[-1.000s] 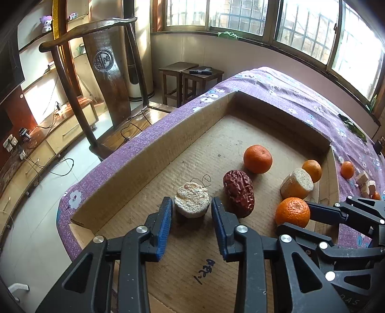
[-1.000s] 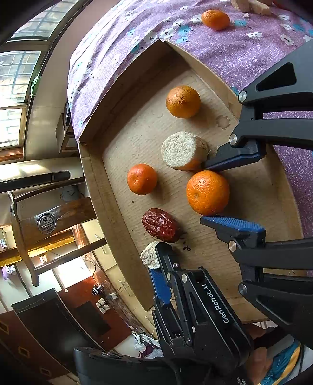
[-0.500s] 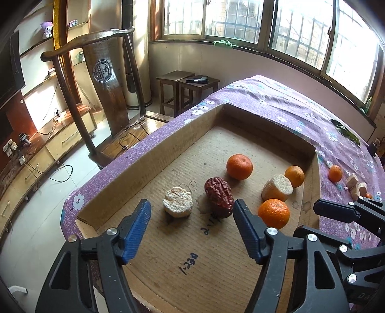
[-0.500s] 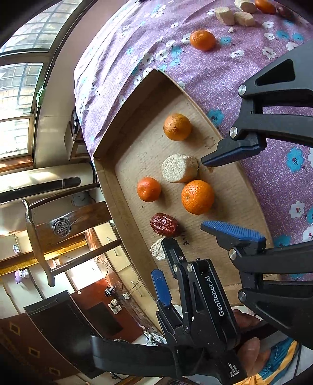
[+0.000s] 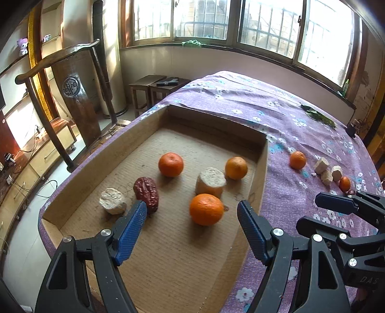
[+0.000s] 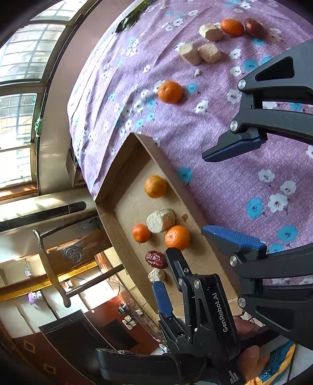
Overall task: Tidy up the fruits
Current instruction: 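Move both open grippers back over the remaining fruit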
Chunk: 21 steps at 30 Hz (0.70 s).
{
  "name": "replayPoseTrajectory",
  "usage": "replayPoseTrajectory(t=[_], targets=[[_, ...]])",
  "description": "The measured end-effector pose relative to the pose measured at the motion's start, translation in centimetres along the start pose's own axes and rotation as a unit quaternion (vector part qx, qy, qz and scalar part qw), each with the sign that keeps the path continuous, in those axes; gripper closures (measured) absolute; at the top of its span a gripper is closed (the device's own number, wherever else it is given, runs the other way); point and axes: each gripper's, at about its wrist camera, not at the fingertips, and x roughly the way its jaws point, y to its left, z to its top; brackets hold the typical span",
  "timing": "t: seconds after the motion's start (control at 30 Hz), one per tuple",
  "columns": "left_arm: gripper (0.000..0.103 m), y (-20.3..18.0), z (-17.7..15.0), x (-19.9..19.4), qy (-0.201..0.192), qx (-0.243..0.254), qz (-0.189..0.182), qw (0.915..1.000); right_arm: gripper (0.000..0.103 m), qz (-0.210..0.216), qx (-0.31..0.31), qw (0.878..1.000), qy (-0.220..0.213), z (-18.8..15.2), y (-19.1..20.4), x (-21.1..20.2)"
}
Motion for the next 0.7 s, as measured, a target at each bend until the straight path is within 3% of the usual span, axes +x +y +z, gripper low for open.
replayPoseTrajectory(t=[0.37, 0.7], targets=[[0.026, -5.7, 0.9, 0.0, 0.005, 0.040, -0.035, 0.9986, 0.042, -0.048, 0.083, 0.995, -0.014, -3.6, -7.3, -4.2], [0.026, -13.1, 3.1, 2.6, 0.028, 0.080, -0.074, 0.9937, 0.042, -0.077, 0.111, 0.991, -0.008, -5.6, -11.7, -6.3]])
